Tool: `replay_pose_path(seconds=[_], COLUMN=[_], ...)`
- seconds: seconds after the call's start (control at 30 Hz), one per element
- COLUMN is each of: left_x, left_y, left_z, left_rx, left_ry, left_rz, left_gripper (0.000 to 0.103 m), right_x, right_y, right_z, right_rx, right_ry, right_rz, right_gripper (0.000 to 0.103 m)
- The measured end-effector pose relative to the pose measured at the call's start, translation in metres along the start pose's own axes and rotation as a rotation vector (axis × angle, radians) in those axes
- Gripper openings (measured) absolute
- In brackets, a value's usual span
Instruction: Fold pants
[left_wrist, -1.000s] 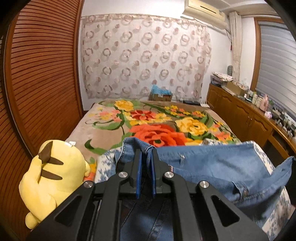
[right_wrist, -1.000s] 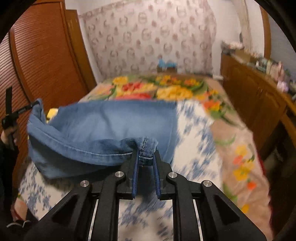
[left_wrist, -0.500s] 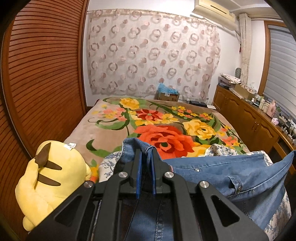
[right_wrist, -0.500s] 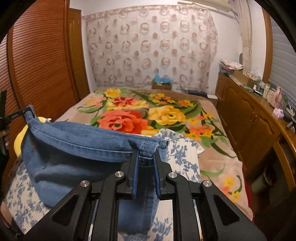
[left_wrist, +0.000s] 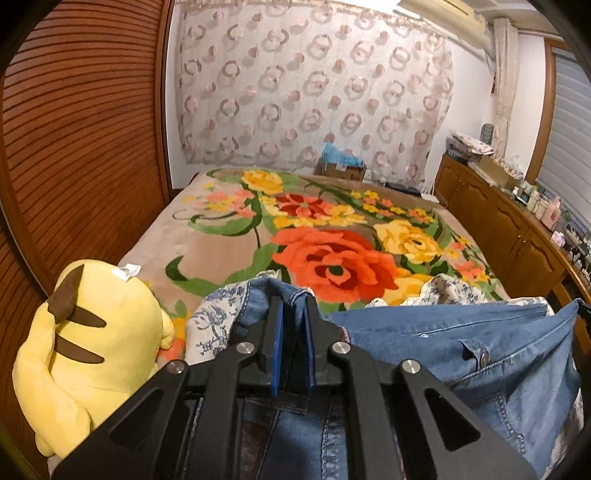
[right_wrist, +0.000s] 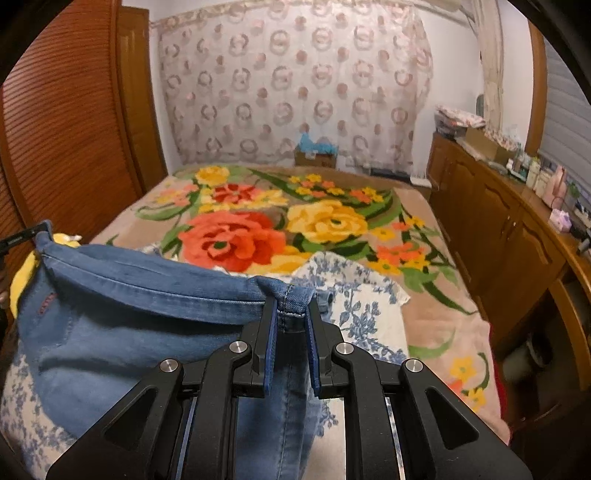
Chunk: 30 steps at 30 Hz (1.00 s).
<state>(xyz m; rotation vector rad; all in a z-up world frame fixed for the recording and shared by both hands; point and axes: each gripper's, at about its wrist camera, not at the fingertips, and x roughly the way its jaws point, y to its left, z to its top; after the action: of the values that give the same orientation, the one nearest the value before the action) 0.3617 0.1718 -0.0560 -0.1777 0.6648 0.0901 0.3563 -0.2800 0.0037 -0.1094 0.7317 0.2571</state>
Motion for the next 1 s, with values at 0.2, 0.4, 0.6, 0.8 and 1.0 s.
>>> replay_pose_path(seconds=[0.2,0.4,0.6,0.8,1.0], left_x=[0.005,0.001,-0.013,-0.033,-0.048], left_y=[0.005,0.007,0.009,0.012,0.006], left_z=[-0.001,0.002,0.001,-0.004,0.001], left_rx=[0.000,0.002,0.009,0.014,-0.013], left_ry=[0.019,0.034,0.038,0.044,0.015], left_rz=[0.007,-0.007,-0.005,-0.022,-0.116], left_gripper=[0.015,0.036,0.052,0.058,0.058], right_x=[0.028,0.050,0.062,0.063,0.069], right_y=[-0.005,-0.009,-0.011,-0.009,-0.008], right_z=[0.001,0.001,-0.003,-0.002,-0.004], right_rx=[0.013,0.035,0.032,0.019,0.002], right_ry=[0.019,0.026,0.055,0.047,0.083], right_rz=[-0.003,-0.056,-0.076,-0.088,-0.079], right_gripper=[0.012,0.012,0.012,0.012,0.012])
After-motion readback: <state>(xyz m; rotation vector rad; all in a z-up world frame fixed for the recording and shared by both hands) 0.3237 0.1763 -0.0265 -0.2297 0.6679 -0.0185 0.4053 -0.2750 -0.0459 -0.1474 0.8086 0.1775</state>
